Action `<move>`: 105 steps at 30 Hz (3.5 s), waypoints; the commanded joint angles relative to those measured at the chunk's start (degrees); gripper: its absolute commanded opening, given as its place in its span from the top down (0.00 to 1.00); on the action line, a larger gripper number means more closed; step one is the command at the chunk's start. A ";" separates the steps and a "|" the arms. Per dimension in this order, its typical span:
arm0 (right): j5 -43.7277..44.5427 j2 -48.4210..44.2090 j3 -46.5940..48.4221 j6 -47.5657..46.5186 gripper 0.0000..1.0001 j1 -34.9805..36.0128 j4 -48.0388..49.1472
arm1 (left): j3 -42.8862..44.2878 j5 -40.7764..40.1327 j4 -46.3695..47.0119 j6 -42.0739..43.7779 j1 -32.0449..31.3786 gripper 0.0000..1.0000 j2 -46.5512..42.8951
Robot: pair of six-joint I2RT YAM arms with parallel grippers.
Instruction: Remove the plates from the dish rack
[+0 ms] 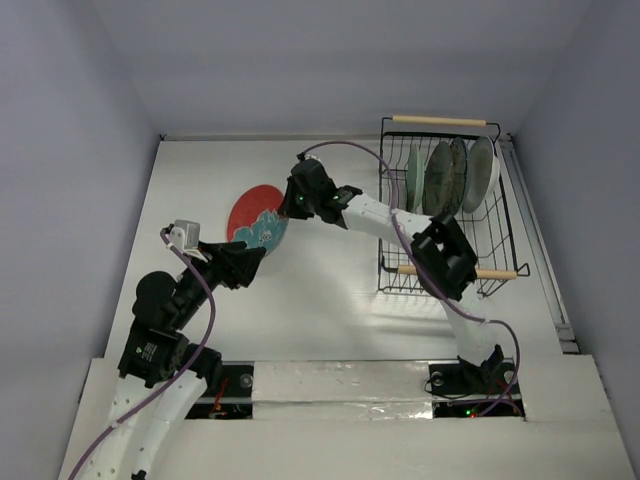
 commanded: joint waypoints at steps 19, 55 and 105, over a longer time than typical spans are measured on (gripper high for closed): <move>4.80 -0.85 -9.24 7.77 0.42 -0.41 15.97 | 0.92 -0.26 1.81 0.08 0.88 0.46 -0.26; 44.52 -27.84 -14.17 -25.28 0.42 -16.93 -23.85 | 0.66 0.27 1.99 -0.10 0.88 0.69 -0.26; 8.64 -44.89 -14.24 -16.43 1.00 -5.95 2.58 | 0.66 1.06 2.34 -0.01 1.93 0.66 0.35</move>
